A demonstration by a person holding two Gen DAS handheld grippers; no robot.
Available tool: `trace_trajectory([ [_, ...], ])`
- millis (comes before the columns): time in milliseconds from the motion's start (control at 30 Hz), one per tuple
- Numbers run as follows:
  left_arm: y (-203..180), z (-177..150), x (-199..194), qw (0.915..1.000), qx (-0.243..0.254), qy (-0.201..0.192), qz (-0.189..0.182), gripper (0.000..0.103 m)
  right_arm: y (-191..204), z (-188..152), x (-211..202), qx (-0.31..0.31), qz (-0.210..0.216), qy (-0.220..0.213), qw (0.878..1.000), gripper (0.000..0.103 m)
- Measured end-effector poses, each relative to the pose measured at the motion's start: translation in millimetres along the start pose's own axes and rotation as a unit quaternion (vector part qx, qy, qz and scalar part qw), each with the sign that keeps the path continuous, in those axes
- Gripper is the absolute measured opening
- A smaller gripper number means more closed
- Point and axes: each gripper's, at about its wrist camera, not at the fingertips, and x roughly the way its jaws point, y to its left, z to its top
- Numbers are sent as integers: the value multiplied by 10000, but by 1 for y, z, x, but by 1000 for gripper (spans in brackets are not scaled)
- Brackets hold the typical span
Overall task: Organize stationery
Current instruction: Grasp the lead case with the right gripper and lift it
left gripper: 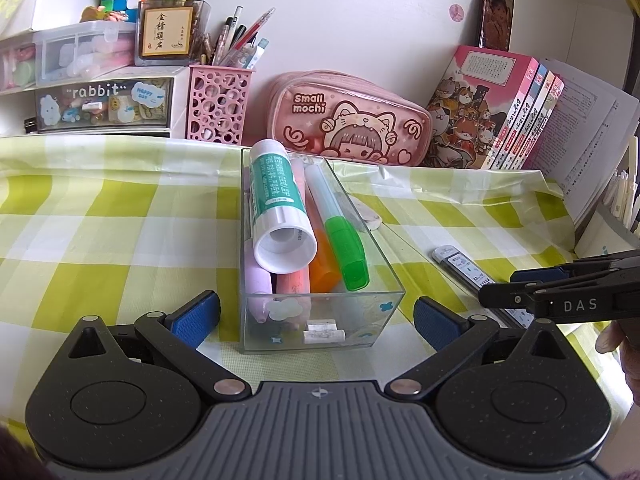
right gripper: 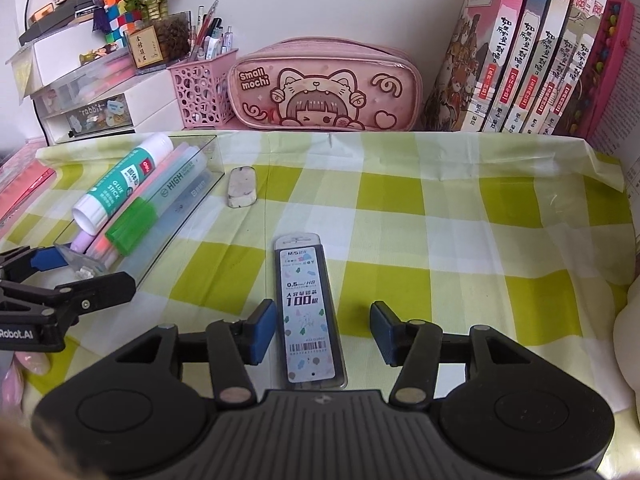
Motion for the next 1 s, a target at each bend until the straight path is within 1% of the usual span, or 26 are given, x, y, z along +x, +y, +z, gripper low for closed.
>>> trace_trajectory([
  [167, 0, 0, 0, 10000, -2, -1, -3, 98, 4, 4, 7, -137, -86, -34, 9999, 72],
  [233, 0, 0, 0, 10000, -1, -1, -2, 98, 5, 5, 8, -142, -83, -48, 9999, 71],
  [333, -1, 0, 0, 10000, -7, -3, -7, 98, 5, 6, 7, -110, -103, -67, 9999, 60],
  [467, 0, 0, 0, 10000, 0, -1, -31, 98, 2, 7, 6, 145, -28, -47, 9999, 59],
  [633, 0, 0, 0, 10000, -11, -5, -46, 98, -6, 11, 4, 704, 441, -1, 9965, 58],
  [767, 0, 0, -1, 10000, -20, -9, -52, 98, -8, 15, 0, 994, 718, -19, 9925, 58],
  [1000, 0, 0, -1, 10000, -28, -13, -59, 98, -11, 25, -6, 1491, 1288, -68, 9804, 58],
])
